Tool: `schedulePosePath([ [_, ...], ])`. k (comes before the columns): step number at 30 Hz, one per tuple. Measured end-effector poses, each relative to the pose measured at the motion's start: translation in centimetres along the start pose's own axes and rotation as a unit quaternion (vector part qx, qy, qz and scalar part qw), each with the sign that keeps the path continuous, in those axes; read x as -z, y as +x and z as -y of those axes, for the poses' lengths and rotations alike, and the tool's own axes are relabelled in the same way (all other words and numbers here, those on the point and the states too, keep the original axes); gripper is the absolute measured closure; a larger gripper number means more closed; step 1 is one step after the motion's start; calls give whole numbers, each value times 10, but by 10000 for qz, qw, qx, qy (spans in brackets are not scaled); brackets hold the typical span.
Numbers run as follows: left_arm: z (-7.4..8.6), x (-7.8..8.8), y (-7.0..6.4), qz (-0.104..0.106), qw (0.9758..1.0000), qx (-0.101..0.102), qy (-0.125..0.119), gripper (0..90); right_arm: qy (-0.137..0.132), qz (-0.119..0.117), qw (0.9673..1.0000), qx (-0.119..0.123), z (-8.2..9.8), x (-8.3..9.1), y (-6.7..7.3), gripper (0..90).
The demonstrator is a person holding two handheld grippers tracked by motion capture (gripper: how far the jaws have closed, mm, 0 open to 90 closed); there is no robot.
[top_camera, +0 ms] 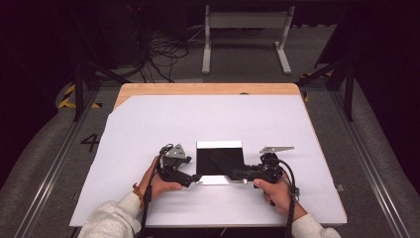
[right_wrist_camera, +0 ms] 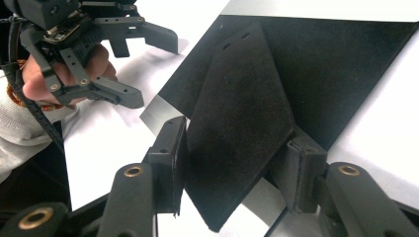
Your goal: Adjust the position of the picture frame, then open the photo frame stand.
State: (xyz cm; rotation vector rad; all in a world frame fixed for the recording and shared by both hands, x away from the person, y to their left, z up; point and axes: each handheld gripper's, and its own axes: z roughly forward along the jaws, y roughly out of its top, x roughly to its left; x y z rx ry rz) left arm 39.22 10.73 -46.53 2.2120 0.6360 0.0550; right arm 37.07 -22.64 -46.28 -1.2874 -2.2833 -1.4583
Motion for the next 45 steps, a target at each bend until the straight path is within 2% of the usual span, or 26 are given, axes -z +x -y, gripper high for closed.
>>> schedulePosePath([
  [9, -1, -3, 3, 25, 10000, 34, -35, 177, -10, -8, 9999, 134, -1, 2, 2, 530],
  [11, -2, -4, 2, 53, 9999, 91, -14, 175, -10, -1, 9999, 155, -1, 2, 2, 530],
  [12, -3, -4, 3, 56, 10000, 55, -24, 175, -12, -3, 9999, 156, -1, 2, 3, 530],
  [13, -3, -5, 3, 106, 9999, 122, -39, 174, -15, -1, 9999, 165, -1, 2, 3, 531],
  [17, -6, -7, 4, 176, 9997, 140, -33, 169, -31, 15, 9997, 224, 0, 3, 4, 533],
  [27, -6, -8, 8, 394, 9985, 368, -129, 144, -61, 75, 9988, 487, 2, 6, 9, 543],
  [32, -7, -9, 8, 417, 9984, 372, -105, 130, -52, 84, 9983, 567, 3, 7, 10, 546],
  [38, -10, -12, 9, 568, 9976, 394, -75, 77, -71, 142, 9965, 819, 2, 8, 15, 550],
  [41, -10, -12, 10, 637, 9969, 461, -85, 77, -91, 151, 9957, 904, 2, 8, 17, 550],
  [45, -12, -14, 10, 656, 9970, 413, -71, 77, -84, 186, 9949, 985, 4, 9, 19, 552],
])
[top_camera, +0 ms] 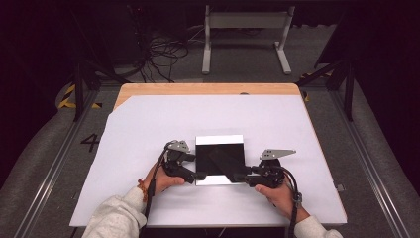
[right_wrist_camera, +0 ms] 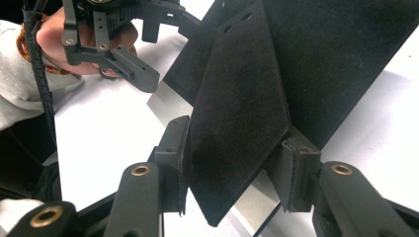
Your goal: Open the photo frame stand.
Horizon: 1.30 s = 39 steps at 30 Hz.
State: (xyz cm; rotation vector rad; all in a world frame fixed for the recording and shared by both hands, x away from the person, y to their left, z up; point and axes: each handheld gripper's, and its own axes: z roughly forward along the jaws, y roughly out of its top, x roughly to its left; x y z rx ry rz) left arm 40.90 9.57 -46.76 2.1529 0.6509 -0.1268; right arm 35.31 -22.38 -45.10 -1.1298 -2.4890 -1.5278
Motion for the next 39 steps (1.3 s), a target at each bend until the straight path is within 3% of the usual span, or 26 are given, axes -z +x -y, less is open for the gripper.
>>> schedulePosePath([
  [6, -3, -4, -3, 69, 9998, -146, 65, 83, -13, 24, 9997, 232, 2, 3, 5, 555],
  [8, -4, -7, -6, 216, 9994, -244, 92, 119, -44, 53, 9995, 317, 4, 4, 8, 557],
  [11, -6, -11, -11, 81, 9991, -409, 117, 180, -12, 97, 9992, 393, 5, 4, 9, 558],
  [22, -7, -9, -12, -1, 9991, -411, 57, 286, 4, 154, 9989, 450, 6, 5, 11, 560],
  [26, -9, -8, -16, 23, 9985, -543, -38, 382, 51, 219, 9984, 517, 6, 4, 11, 566],
  [32, -9, -5, -15, 47, 9987, -508, -88, 411, 70, 248, 9982, 545, 6, 5, 12, 570],
  [39, -10, -4, -18, -74, 9981, -594, -129, 436, 62, 265, 9979, 591, 5, 6, 14, 586],
])
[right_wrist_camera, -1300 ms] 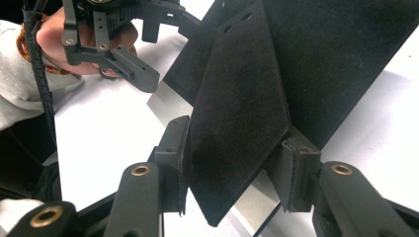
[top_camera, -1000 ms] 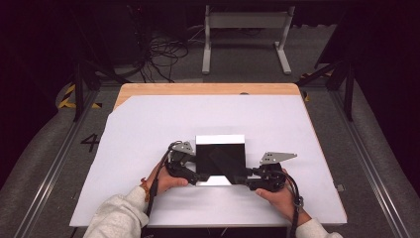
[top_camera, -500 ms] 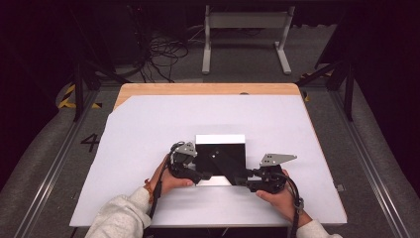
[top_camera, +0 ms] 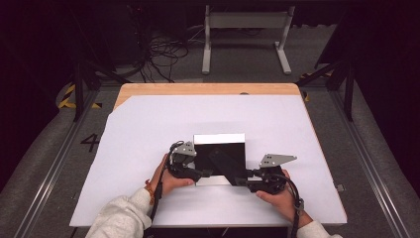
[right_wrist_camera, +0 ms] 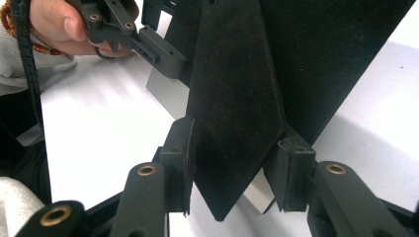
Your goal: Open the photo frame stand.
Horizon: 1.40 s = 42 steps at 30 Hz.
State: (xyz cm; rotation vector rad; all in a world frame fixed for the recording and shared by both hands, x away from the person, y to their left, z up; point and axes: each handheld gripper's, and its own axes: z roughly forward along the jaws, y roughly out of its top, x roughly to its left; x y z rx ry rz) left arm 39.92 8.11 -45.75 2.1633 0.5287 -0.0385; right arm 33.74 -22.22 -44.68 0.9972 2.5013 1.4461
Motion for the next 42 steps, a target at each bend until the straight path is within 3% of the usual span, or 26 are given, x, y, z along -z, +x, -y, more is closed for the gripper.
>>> schedulePosePath([
  [13, -9, 3, -7, -628, 9974, -285, -207, 504, -60, 239, 9997, 42, -4, 2, -1, 656],
  [29, -18, 0, -5, -1067, 9924, -573, -222, 509, -126, 505, 9985, -175, -8, -3, -9, 702],
  [42, -22, 2, -2, -1330, 9880, -740, -278, 580, -66, 673, 9977, -37, -12, -6, -12, 731],
])
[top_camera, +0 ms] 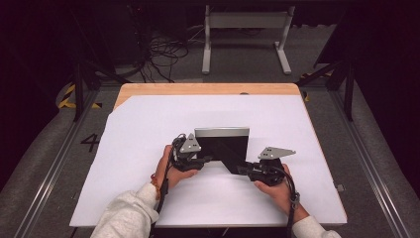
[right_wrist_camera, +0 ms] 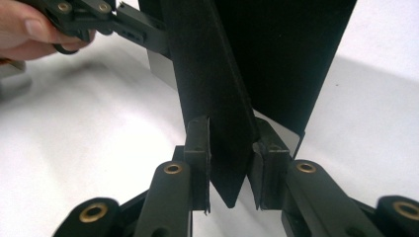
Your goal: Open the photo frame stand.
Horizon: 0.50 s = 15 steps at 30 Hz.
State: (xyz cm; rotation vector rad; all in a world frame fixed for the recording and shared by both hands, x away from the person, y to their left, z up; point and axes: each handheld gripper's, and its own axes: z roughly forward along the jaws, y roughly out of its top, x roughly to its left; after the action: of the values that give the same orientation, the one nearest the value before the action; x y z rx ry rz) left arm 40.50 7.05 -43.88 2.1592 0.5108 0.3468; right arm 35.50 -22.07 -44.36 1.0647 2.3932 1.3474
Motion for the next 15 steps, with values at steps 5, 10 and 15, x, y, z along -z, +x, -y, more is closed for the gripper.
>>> schedulePosePath([
  [5, 0, 0, 1, -68, 10000, 9, -3, 606, -27, 54, 10000, -17, -2, -1, -1, 727],
  [10, 1, 0, 2, -143, 9999, -14, -9, 608, -28, 61, 10000, -48, -4, -5, -2, 727],
  [15, 1, 1, 1, -168, 9999, -26, -3, 610, -12, -8, 10000, -26, -4, -3, -1, 739],
])
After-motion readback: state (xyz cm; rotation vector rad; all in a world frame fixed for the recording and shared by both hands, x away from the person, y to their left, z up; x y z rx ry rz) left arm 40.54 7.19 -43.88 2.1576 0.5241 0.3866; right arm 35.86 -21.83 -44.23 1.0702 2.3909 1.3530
